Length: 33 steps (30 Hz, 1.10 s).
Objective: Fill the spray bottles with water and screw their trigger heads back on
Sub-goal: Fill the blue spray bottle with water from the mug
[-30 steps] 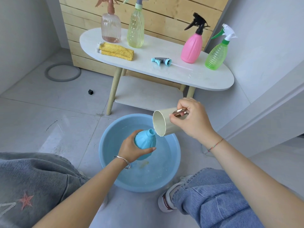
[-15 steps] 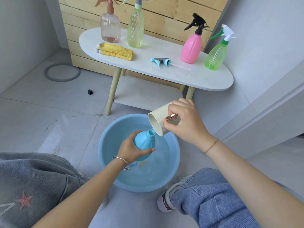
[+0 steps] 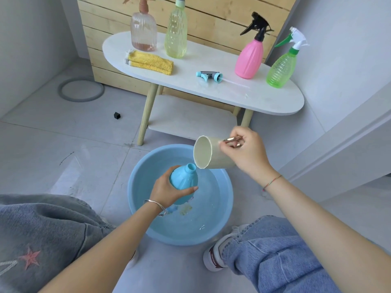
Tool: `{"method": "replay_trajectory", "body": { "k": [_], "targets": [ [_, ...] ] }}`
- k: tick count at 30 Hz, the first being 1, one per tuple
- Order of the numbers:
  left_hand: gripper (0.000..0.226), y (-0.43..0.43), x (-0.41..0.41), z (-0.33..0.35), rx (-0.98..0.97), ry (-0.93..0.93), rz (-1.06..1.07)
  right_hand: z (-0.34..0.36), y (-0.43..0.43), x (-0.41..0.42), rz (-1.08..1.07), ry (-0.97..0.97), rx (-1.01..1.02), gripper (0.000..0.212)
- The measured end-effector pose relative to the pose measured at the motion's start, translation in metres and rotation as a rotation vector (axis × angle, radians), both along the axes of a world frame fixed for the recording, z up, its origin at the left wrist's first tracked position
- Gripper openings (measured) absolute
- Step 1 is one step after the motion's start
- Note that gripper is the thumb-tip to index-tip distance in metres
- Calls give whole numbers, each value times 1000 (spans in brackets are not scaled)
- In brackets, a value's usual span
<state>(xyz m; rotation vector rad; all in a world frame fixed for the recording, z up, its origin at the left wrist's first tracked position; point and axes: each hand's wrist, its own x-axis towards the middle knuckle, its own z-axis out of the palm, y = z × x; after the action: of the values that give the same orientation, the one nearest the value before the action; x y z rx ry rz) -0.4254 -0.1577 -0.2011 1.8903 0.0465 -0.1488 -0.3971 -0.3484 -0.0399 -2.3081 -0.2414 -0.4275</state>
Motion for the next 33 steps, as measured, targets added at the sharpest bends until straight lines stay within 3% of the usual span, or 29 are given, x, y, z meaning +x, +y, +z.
{"method": "replay_trajectory", "body": {
  "k": [3,6,16,27,33],
  "targets": [
    [70,3,2,-1,-20,16,39,-22,-16,16,-173,268,253,36],
    [68,9,4,-3,-41,39,77,-54,-30,26,-272,419,335,34],
    [70,25,10,-5,-73,75,174,-161,-26,9,-294,728,92,38],
    [63,31,12,-4,-72,92,216,-213,-20,-10,-143,758,-303,44],
    [60,32,12,-3,-72,90,229,-225,-12,-14,-117,760,-357,44]
  ]
}}
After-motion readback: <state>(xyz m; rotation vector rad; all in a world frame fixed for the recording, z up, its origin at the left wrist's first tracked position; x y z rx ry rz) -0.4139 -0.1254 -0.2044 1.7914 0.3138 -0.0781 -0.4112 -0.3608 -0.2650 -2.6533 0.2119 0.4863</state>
